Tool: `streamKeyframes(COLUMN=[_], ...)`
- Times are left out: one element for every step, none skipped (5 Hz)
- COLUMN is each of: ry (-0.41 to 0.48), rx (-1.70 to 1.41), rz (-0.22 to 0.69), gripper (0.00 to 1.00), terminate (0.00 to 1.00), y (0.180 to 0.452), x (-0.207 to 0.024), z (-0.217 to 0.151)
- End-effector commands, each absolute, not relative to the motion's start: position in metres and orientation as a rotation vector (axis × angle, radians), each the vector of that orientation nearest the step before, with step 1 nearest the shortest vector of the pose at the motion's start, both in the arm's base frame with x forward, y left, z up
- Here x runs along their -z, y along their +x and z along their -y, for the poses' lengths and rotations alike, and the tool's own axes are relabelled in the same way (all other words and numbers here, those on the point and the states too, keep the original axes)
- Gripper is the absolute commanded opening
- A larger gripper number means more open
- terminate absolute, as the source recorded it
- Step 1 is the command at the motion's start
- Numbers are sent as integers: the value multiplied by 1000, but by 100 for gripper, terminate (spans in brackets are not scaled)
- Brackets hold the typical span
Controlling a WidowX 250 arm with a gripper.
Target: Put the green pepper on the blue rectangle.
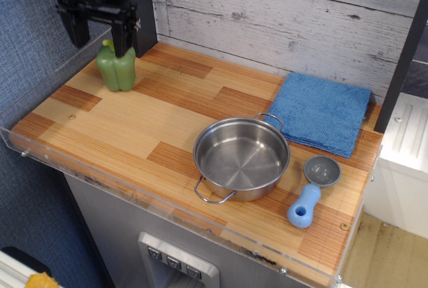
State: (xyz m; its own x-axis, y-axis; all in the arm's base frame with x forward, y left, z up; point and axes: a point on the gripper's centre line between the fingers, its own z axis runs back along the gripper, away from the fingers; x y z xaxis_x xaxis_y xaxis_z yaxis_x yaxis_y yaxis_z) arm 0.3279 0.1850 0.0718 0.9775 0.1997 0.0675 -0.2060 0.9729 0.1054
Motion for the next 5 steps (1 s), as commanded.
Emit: streamKeyframes(ry=[110, 84, 77, 86, 88], rx=[-218, -230, -249, -251, -248], rz=[69, 61, 57, 59, 78], gripper=[100, 100, 0, 0, 0], terminate=[0, 0, 0, 0, 0], y=[333, 330, 329, 328, 327], x=[-66, -58, -56, -59, -70], z=[-188, -188, -189, -188, -183])
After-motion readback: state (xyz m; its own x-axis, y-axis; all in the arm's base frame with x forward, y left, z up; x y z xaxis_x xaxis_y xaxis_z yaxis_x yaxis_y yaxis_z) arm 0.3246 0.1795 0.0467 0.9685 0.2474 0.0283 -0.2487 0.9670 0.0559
